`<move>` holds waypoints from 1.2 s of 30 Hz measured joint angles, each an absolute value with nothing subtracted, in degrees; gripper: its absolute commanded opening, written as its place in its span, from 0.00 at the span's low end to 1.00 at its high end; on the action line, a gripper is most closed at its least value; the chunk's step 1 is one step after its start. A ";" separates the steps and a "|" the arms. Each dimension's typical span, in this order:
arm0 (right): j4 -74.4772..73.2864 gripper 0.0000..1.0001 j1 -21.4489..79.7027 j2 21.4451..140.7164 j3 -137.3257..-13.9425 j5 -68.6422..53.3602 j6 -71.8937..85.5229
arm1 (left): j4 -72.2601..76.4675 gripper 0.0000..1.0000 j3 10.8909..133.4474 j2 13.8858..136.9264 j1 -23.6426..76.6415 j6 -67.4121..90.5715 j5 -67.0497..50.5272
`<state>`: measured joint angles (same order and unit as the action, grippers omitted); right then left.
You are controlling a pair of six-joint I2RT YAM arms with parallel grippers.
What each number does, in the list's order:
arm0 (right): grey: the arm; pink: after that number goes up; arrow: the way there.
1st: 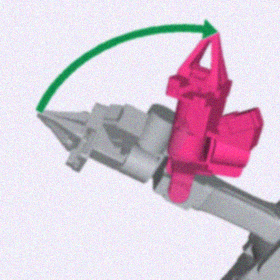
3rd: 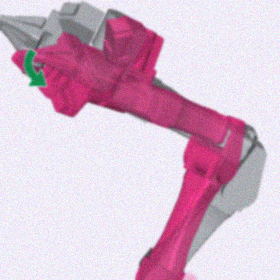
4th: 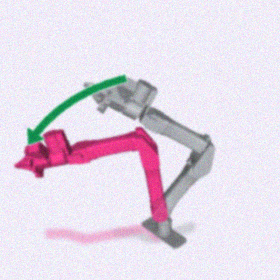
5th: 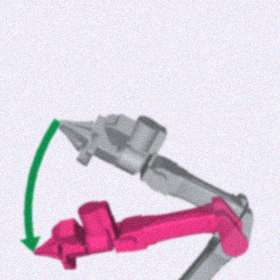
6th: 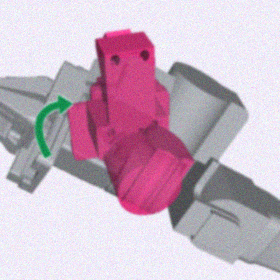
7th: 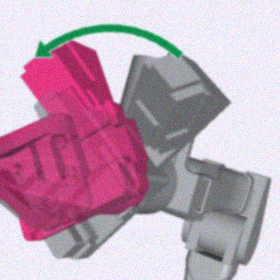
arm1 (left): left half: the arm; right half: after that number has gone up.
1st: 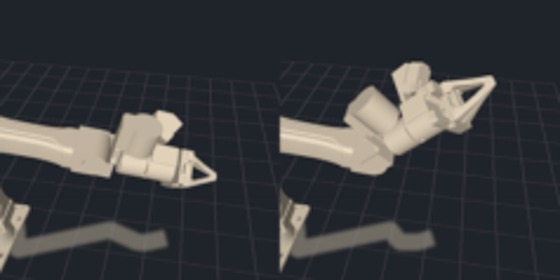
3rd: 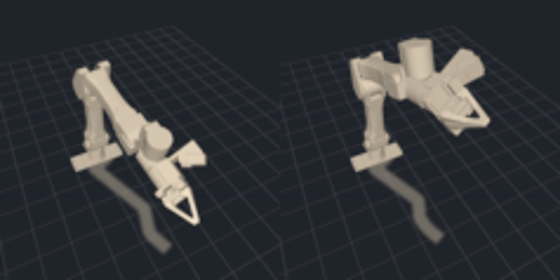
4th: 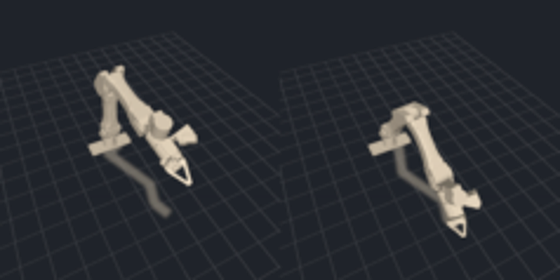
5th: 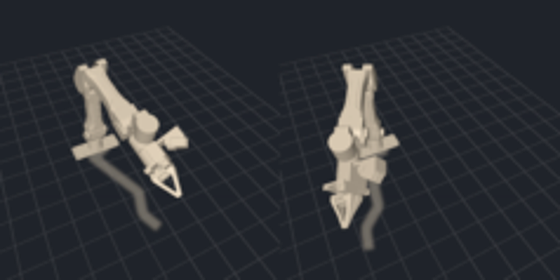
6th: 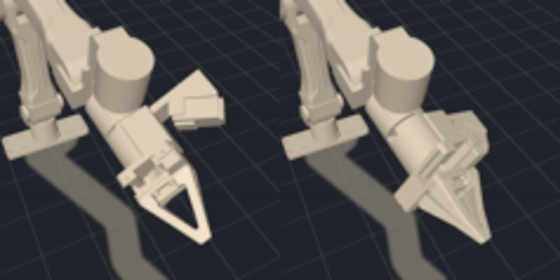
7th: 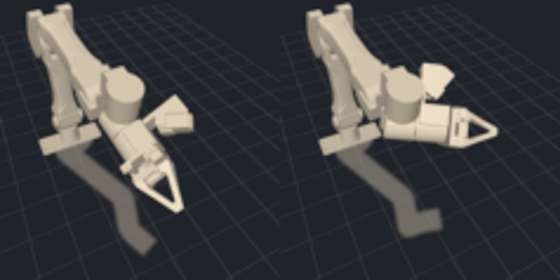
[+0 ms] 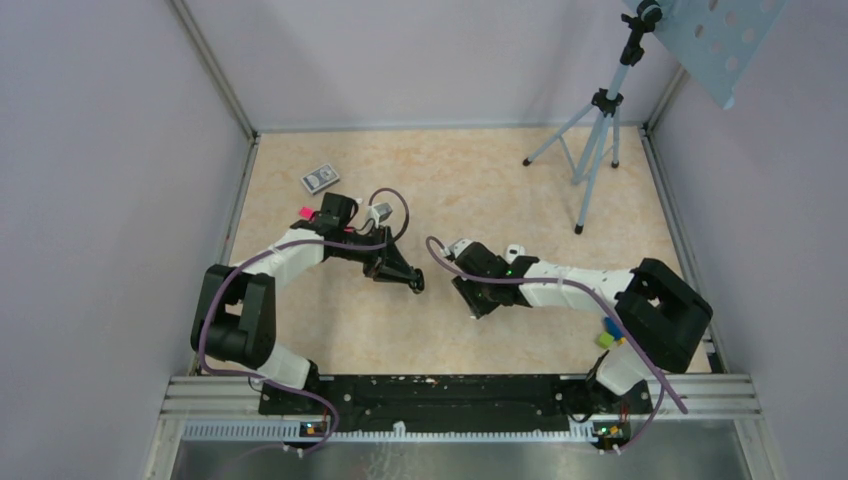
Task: Insert the wireless bluetooth earbuds into the charging case
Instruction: Pick up the right earbud from the center of the board.
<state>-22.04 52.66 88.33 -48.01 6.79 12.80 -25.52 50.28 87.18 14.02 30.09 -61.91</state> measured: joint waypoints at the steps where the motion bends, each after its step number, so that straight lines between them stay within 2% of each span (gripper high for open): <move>1: -21.96 0.33 52.64 88.47 -48.01 6.76 12.51 | -25.50 0.00 50.28 87.18 14.02 30.09 -61.89; 17: -19.31 0.20 49.15 89.03 -48.01 7.05 12.21 | -24.60 0.00 50.59 87.94 14.00 30.09 -62.06; 21: -18.68 0.21 48.21 89.03 -47.99 6.85 12.80 | -24.40 0.00 50.59 87.94 14.00 30.09 -62.08; 23: -18.33 0.28 48.10 89.06 -47.90 6.79 13.19 | -24.40 0.00 50.59 87.94 14.02 30.09 -62.11; 25: -18.00 0.30 48.10 89.08 -47.53 6.57 13.56 | -24.38 0.00 50.59 87.94 14.00 30.11 -62.26; 29: -17.52 0.30 48.10 89.12 -46.63 6.28 13.76 | -24.36 0.00 50.59 87.94 14.02 30.09 -62.96; 36: -16.99 0.23 48.07 89.27 -46.52 6.31 13.74 | -24.40 0.00 50.89 88.07 14.02 30.09 -63.55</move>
